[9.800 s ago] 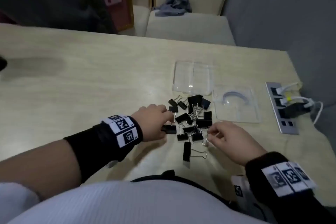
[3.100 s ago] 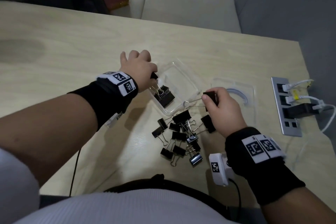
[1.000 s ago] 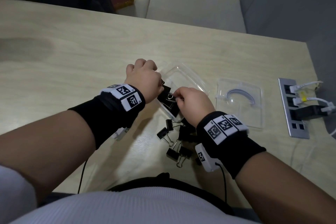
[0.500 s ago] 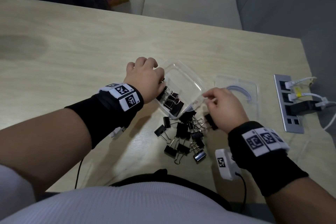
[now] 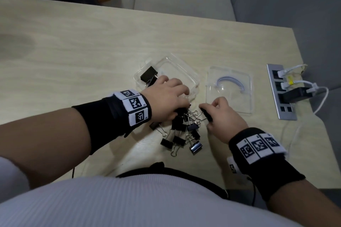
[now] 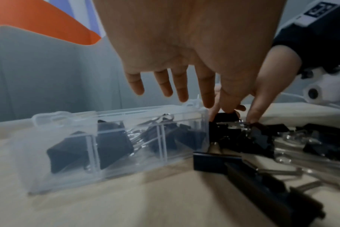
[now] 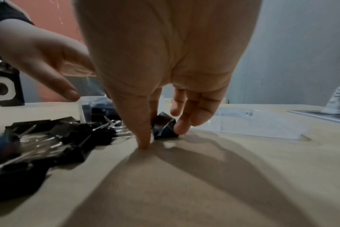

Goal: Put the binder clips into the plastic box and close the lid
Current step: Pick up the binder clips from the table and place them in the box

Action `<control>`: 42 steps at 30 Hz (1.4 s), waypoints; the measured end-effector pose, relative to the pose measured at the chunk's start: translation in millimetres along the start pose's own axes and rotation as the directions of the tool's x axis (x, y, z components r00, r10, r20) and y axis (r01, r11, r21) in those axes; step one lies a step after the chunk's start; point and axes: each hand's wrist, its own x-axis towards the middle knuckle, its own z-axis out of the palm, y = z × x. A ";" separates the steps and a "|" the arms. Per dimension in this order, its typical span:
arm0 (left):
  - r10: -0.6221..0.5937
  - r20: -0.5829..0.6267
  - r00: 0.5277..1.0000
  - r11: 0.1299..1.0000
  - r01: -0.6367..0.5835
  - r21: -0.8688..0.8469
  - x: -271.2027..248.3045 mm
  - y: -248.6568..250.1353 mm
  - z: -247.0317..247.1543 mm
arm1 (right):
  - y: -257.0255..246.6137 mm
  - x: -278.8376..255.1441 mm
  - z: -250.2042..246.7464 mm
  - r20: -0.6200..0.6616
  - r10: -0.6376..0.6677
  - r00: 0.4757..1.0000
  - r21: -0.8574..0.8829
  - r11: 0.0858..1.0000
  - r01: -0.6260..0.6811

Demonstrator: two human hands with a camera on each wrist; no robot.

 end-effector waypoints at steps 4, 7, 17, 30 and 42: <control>-0.028 0.096 0.995 0.995 0.019 0.101 11.7 -2.4 2.0 | -1.5 -3.4 2.9 -0.040 0.032 0.999 -0.001 0.999 -0.032; -0.061 0.026 0.998 0.992 0.058 0.111 19.5 -7.5 1.3 | -1.8 -4.7 2.6 -0.045 0.049 0.998 0.006 0.999 -0.049; -0.105 0.172 0.979 0.989 0.084 0.125 38.1 -0.9 6.3 | 2.4 -0.2 -2.5 -0.019 0.079 0.997 0.056 0.995 -0.078; -0.511 -0.059 0.858 0.853 0.498 -0.154 -11.0 -74.4 -21.1 | 0.2 12.2 -35.8 -0.250 0.120 0.961 0.286 0.957 -0.045; -0.594 0.179 0.784 0.763 0.620 -0.182 -20.6 -104.9 -16.3 | -88.3 62.9 -27.6 -0.114 -0.193 0.975 0.228 0.950 0.214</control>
